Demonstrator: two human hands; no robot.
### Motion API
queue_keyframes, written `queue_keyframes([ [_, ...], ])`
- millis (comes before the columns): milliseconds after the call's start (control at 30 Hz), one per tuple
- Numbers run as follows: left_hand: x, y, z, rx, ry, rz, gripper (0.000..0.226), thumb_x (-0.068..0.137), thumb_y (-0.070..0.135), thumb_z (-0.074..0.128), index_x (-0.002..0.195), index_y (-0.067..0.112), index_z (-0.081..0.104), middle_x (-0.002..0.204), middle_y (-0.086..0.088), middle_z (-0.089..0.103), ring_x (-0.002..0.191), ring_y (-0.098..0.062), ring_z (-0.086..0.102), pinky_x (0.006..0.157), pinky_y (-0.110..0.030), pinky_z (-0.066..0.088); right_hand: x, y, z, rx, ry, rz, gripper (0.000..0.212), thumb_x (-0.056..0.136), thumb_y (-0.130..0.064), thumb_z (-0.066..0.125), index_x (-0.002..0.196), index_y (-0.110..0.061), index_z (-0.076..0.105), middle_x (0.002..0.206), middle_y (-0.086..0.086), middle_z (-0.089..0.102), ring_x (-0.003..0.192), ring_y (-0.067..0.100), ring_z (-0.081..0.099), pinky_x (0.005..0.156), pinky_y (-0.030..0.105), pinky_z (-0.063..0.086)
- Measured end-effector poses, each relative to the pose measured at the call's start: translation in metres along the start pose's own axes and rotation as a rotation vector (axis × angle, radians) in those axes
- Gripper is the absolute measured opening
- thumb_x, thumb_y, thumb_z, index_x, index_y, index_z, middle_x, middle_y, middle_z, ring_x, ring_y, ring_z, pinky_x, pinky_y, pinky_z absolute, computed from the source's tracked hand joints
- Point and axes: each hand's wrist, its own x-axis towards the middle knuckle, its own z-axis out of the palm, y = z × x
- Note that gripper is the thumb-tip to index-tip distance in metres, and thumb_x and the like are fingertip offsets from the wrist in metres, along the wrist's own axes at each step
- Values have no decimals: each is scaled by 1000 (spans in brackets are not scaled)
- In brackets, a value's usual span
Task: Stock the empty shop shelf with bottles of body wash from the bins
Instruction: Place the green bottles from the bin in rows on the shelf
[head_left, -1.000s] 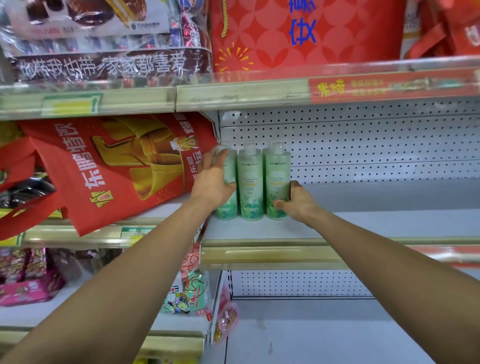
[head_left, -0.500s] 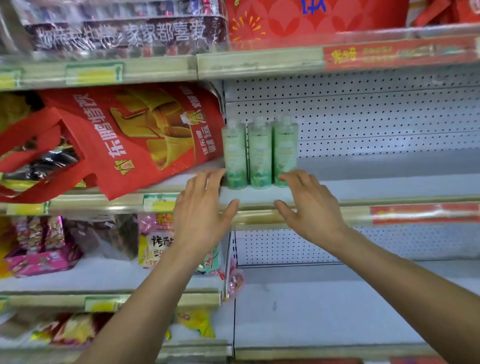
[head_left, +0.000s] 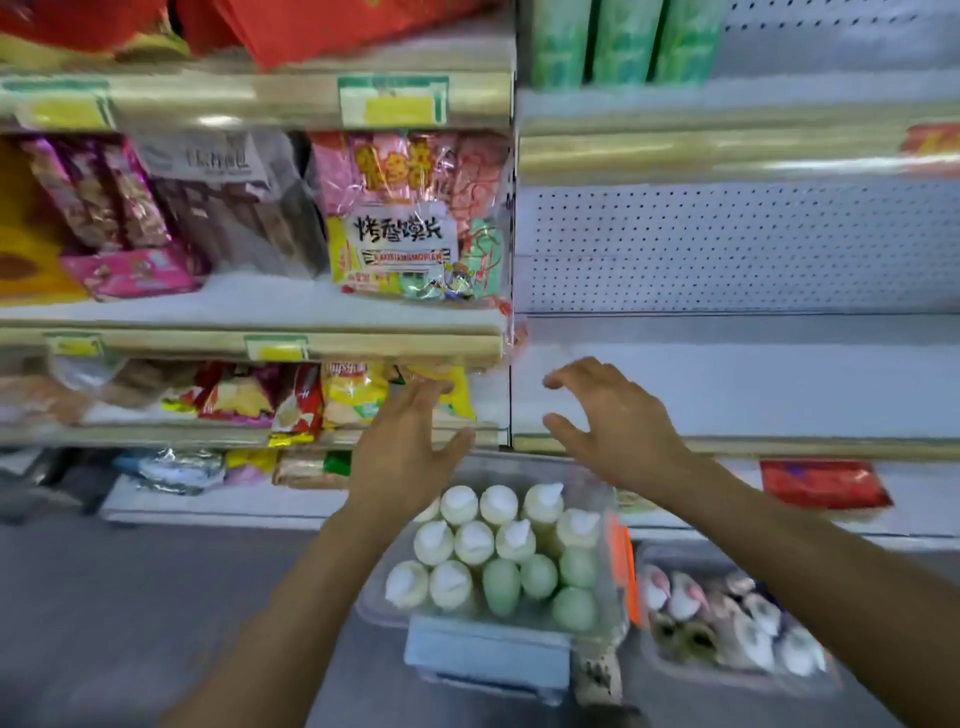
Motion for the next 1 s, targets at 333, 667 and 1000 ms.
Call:
queue_keyframes([
  [333, -58, -67, 137, -131, -365, -281, 52, 90, 37, 63, 137, 21, 49, 131, 1, 57, 122, -18, 54, 93, -27, 41, -51, 49, 154, 4, -635, 139, 57, 89, -36, 58, 140, -21, 37, 135, 3, 48, 124, 22, 44, 91, 31, 44],
  [667, -74, -91, 257, 456, -563, -31, 77, 82, 58, 61, 141, 18, 35, 131, 1, 53, 122, -22, 47, 104, -37, 29, -69, 73, 282, -237, -660, 17, 76, 81, -40, 66, 142, -11, 32, 142, 9, 43, 133, 30, 34, 118, 42, 15],
  [1000, -68, -91, 276, 358, -481, -66, 61, 70, 52, 74, 121, 22, 55, 113, 6, 63, 110, -18, 56, 97, -31, 34, -62, 86, 286, -274, -593, 24, 72, 77, -49, 67, 137, -21, 39, 133, -2, 55, 129, 19, 44, 116, 37, 19],
])
